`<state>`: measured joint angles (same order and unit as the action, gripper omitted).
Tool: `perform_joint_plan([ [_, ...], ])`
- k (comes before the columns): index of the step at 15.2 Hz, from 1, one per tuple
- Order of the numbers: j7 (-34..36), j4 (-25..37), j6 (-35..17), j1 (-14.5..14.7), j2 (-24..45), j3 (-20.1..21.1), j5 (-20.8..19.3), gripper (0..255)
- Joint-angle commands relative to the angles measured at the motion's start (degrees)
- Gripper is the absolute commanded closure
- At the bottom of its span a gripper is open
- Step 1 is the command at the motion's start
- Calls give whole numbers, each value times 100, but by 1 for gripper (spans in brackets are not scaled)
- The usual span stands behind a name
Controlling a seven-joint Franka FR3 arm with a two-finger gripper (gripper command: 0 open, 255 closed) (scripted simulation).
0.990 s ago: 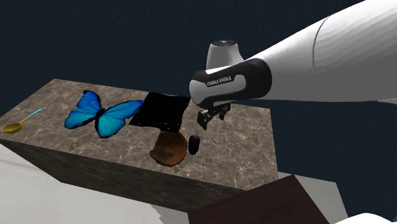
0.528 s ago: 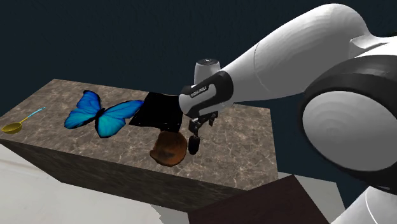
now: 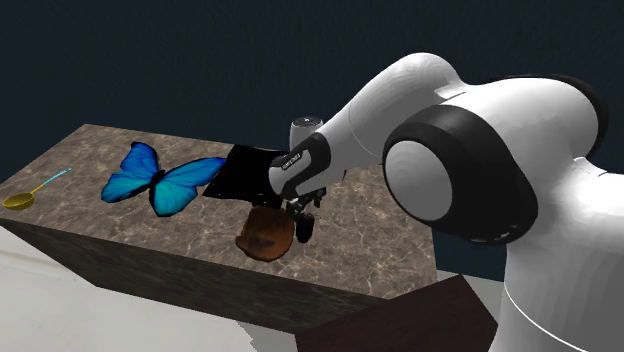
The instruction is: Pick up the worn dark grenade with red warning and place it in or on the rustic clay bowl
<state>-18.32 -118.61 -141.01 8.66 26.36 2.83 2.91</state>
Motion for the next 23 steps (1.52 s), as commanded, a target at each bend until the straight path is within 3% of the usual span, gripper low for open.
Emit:
perform_joint_plan([
  [1,-10,-11,-134,5,126,4,0,0],
  [6,-9,-2,-407,19,407,4,-2,0],
  [13,-9,-1,-405,19,407,4,-2,0],
  [14,-9,-1,-405,19,407,4,-2,255],
  [23,-9,-1,-406,19,408,4,-2,255],
])
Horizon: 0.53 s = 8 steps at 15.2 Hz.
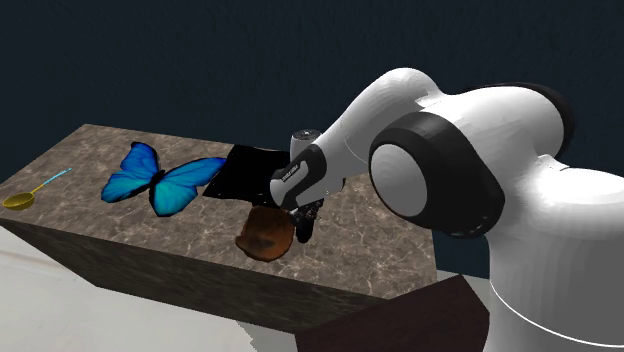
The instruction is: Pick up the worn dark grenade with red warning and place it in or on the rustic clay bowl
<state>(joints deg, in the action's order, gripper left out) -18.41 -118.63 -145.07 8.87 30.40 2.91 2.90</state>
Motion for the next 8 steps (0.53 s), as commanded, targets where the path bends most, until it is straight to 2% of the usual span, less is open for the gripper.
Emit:
perform_joint_plan([
  [1,2,-11,54,-3,-64,-3,-1,255],
  [8,19,-64,455,-11,-518,3,3,255],
])
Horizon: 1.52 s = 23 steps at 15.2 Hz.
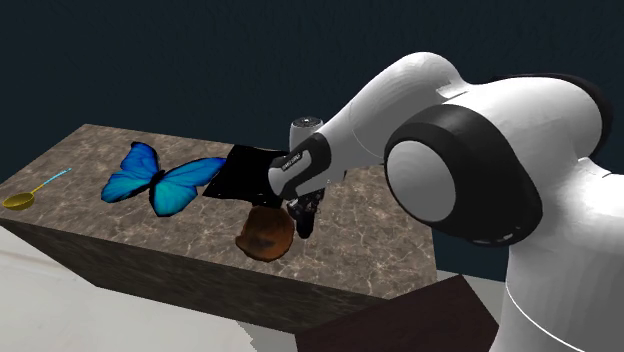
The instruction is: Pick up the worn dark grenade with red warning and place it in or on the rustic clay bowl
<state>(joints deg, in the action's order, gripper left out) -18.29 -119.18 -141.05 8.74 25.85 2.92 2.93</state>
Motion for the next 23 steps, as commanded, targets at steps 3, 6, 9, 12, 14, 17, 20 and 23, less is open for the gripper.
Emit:
perform_joint_plan([
  [3,14,-14,232,-1,-247,4,2,255],
  [6,21,-7,417,-4,-425,6,3,255],
  [9,28,12,605,-7,-595,7,5,255],
  [12,35,41,798,-9,-758,8,6,255],
  [14,40,67,928,-11,-863,9,6,255],
  [17,47,115,1126,-14,-1013,10,7,255],
  [20,55,174,1326,-16,-1154,11,8,255],
  [23,62,245,1530,-19,-1287,11,8,255],
])
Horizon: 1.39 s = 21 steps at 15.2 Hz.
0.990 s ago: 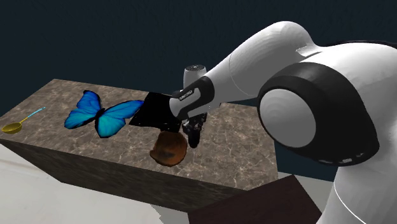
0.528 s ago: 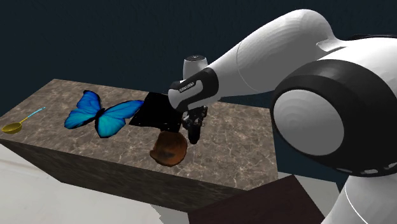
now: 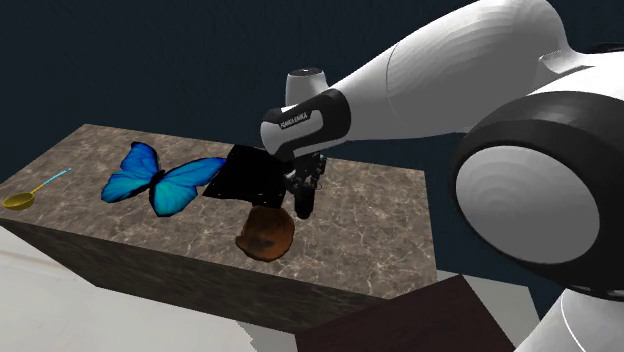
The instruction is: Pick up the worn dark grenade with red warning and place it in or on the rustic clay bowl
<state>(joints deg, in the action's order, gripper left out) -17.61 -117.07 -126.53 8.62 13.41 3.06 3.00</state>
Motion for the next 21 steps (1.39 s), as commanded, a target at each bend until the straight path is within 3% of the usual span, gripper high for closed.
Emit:
perform_joint_plan([
  [1,-4,60,147,-7,-86,-3,1,255],
  [6,351,575,466,198,93,120,-32,255],
  [15,1323,2487,1374,831,1053,397,-190,255],
  [21,1312,2262,984,838,1218,387,-203,255],
])
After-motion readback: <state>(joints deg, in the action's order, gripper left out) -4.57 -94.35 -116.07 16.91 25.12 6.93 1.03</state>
